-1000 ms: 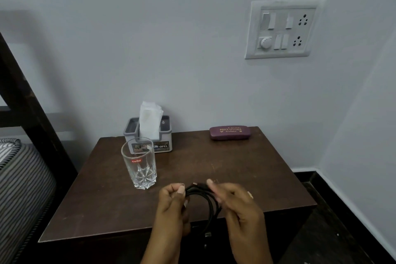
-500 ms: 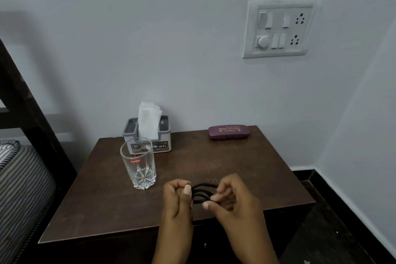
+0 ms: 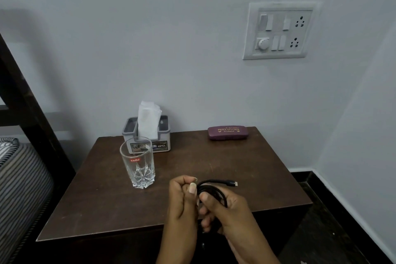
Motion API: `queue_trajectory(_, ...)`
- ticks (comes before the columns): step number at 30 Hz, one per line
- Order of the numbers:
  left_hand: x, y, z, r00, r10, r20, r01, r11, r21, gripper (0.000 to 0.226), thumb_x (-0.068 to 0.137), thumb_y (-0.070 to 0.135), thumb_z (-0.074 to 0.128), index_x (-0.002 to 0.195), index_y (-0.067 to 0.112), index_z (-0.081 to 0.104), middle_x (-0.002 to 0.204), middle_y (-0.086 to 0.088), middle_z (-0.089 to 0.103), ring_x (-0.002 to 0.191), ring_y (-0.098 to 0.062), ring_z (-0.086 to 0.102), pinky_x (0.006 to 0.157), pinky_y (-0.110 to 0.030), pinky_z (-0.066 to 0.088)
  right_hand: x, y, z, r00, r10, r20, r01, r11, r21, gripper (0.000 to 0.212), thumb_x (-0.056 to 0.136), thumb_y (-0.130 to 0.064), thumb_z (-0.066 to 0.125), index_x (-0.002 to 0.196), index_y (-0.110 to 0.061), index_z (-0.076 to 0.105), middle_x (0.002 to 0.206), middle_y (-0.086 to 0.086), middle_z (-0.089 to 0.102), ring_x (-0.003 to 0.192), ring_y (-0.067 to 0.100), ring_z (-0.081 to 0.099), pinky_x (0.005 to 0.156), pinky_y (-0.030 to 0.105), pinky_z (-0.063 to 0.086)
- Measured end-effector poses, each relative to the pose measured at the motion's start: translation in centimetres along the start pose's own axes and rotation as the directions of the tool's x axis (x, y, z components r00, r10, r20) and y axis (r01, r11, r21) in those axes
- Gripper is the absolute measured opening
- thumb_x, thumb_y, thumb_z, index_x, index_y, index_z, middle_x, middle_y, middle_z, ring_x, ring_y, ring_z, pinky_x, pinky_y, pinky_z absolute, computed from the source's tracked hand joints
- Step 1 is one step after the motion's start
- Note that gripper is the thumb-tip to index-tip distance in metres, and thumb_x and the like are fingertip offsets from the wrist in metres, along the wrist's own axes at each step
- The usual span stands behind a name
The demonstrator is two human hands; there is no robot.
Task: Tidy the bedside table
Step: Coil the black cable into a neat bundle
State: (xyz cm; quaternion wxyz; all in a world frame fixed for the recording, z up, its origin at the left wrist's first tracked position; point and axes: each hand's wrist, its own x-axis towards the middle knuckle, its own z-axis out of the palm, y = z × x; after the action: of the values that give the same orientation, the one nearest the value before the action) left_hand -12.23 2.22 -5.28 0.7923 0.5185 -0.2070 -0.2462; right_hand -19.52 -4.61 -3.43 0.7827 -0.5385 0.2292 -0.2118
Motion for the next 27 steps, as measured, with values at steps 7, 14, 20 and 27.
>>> queue_trajectory(7, -0.2, 1.7, 0.0, 0.996, -0.057, -0.071, 0.053, 0.996, -0.065, 0.012, 0.095, 0.006, 0.033, 0.092, 0.009, 0.043, 0.044, 0.0, 0.04, 0.024, 0.0, 0.031, 0.027, -0.008, 0.026, 0.4, 0.2, -0.1, 0.998, 0.048, 0.05, -0.053, 0.993, 0.101, 0.031, 0.077, -0.035, 0.066, 0.097, -0.011, 0.069, 0.075, 0.005, 0.069, 0.062, 0.009, 0.06, 0.054, 0.019, 0.045)
queue_trajectory(14, 0.3, 1.2, -0.7, 0.987, -0.112, -0.117, 0.114, 0.993, 0.01, 0.013, 0.096, 0.008, 0.035, 0.089, 0.012, 0.045, 0.041, 0.005, 0.039, 0.024, 0.002, 0.024, 0.026, -0.008, 0.019, 1.4, 0.1, -0.2, 0.992, 0.085, 0.095, -0.1, 0.981, 0.165, 0.038, 0.082, -0.029, 0.052, 0.104, -0.002, 0.068, 0.088, 0.018, 0.069, 0.072, 0.017, 0.064, 0.061, 0.024, 0.05)
queue_trajectory(20, 0.5, -0.1, -1.0, 0.978, -0.141, -0.156, 0.165, 0.974, 0.157, 0.009, 0.096, 0.013, 0.04, 0.088, 0.014, 0.044, 0.057, 0.0, 0.048, 0.028, 0.0, 0.03, 0.028, -0.011, 0.022, 1.2, 0.7, 0.4, 0.999, -0.037, 0.032, 0.039, 0.998, -0.054, 0.019, 0.094, -0.008, 0.048, 0.103, -0.012, 0.064, 0.072, 0.003, 0.064, 0.049, 0.006, 0.052, 0.046, 0.018, 0.041)
queue_trajectory(27, 0.3, 0.6, -1.0, 0.975, -0.212, -0.062, 0.218, 0.968, 0.124, 0.012, 0.096, 0.01, 0.04, 0.097, 0.012, 0.052, 0.059, -0.002, 0.045, 0.03, -0.002, 0.036, 0.028, -0.014, 0.027, 0.7, 1.4, 0.2, 0.997, -0.053, -0.053, 0.058, 0.994, 0.097, 0.019, 0.093, -0.004, 0.048, 0.106, -0.006, 0.062, 0.064, 0.01, 0.056, 0.033, 0.002, 0.031, 0.032, 0.013, 0.023)
